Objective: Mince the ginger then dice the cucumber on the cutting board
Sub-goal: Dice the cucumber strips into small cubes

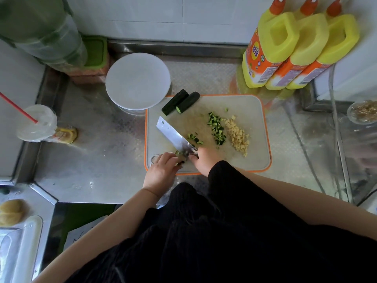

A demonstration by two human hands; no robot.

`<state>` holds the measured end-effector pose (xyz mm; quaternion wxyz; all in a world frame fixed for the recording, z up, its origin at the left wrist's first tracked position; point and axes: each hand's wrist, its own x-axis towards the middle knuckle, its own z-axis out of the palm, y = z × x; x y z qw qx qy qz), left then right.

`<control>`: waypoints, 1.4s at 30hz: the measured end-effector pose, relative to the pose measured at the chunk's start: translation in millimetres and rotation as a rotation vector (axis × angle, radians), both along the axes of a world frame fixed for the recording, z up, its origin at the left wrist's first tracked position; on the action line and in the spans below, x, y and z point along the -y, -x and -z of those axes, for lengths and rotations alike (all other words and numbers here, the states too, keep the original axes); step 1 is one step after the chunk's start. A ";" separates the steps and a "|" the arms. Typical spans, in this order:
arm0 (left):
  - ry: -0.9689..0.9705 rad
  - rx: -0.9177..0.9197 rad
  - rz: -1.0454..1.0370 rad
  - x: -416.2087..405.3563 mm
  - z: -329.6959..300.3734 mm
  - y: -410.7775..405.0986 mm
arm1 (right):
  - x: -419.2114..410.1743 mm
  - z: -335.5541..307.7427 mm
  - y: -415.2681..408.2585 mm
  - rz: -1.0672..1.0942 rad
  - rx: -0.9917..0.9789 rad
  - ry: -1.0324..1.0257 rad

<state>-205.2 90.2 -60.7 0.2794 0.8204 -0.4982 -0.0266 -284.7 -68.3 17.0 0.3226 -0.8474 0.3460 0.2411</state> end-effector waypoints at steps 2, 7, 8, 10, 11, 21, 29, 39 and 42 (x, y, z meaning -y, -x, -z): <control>0.001 -0.001 0.015 -1.6 -0.7 -1.5 | 0.9 -5.1 3.3 -0.029 0.006 0.027; -0.010 0.032 0.022 0.8 0.3 -5.8 | -10.9 -10.5 11.5 -0.163 -0.019 0.073; -0.013 0.038 0.025 0.4 1.5 -5.6 | -12.9 -9.5 11.3 -0.165 -0.019 0.069; -0.012 0.037 0.026 -0.2 3.8 -4.9 | -15.0 -6.5 8.5 -0.165 -0.038 0.055; -0.018 0.028 0.028 0.0 4.5 -5.1 | -16.6 -5.0 6.3 -0.169 -0.052 0.051; -0.050 0.007 0.062 3.7 2.0 -6.6 | -10.3 4.2 -9.5 -0.005 -0.020 -0.045; 0.006 0.014 0.040 -1.7 3.7 -9.8 | -7.4 -7.9 4.9 -0.056 0.027 0.020; -0.028 0.031 0.015 1.7 5.6 -7.0 | -18.8 -0.4 0.4 -0.086 -0.027 -0.009; -0.042 0.017 -0.004 2.6 3.8 -6.1 | -19.2 5.3 -2.2 -0.067 -0.036 -0.028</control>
